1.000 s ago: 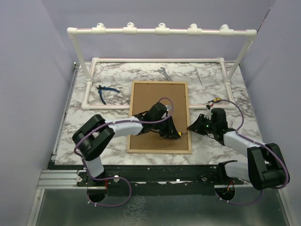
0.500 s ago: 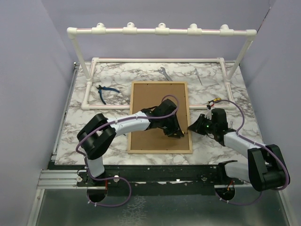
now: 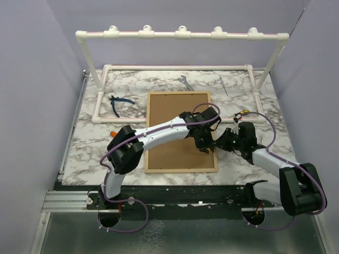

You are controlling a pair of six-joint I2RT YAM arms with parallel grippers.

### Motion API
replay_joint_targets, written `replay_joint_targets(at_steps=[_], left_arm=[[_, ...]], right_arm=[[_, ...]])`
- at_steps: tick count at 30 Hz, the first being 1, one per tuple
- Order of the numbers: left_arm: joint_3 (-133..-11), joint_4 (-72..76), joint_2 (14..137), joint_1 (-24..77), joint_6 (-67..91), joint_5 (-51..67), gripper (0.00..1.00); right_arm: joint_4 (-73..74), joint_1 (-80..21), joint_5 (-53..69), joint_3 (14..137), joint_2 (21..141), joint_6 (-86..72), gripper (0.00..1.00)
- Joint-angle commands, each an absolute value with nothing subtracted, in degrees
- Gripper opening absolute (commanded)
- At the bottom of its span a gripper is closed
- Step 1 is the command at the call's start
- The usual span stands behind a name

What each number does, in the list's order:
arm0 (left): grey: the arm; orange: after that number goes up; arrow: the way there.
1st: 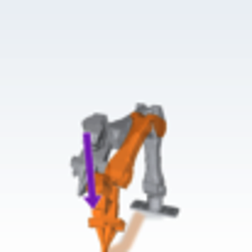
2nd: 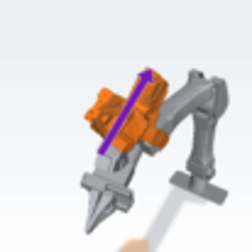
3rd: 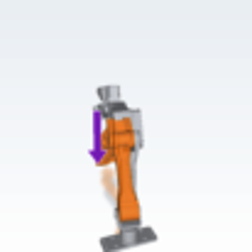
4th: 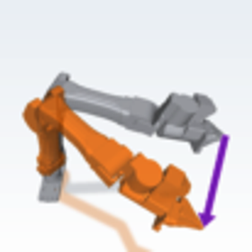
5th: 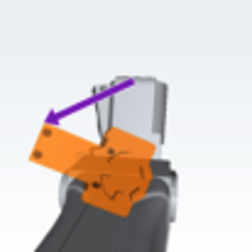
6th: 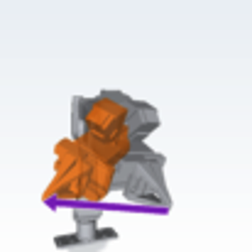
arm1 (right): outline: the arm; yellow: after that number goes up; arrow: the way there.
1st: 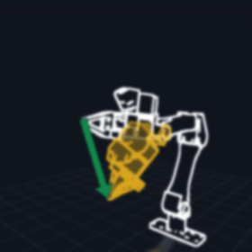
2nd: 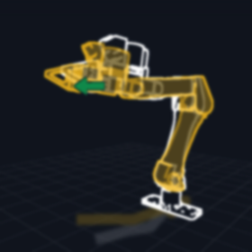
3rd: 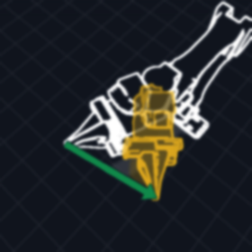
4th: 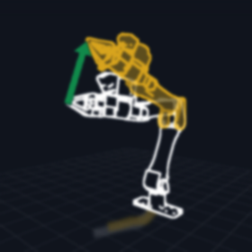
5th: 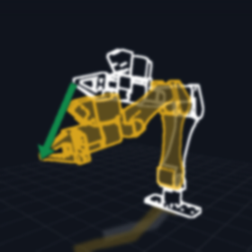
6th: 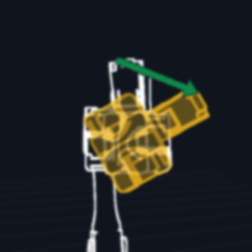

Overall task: Take the photo out of the frame
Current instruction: Release the photo frame item from the photo frame.

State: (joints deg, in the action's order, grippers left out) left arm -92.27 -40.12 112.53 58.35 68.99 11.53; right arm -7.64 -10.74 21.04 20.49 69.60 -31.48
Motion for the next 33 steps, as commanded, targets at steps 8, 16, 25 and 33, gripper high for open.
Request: replay_joint_targets(at_steps=[8,16,25,33], left_arm=[[-122.58,-57.27,126.92,63.22,71.83,1.23,0.0],[-124.53,-57.16,128.33,63.29,72.48,2.67,0.0],[-111.31,-53.87,117.92,60.13,68.19,-0.75,0.0],[-83.15,-35.47,99.43,53.38,55.46,7.84,0.0]], right_arm=[[-8.96,-13.61,30.45,18.81,69.04,-35.69,0.07],[-8.88,-13.62,30.18,18.33,68.56,-35.79,0.07],[-5.04,-13.62,26.72,19.55,66.89,-35.82,0.06],[-4.8,-13.54,25.77,20.11,67.07,-35.9,0.08]])
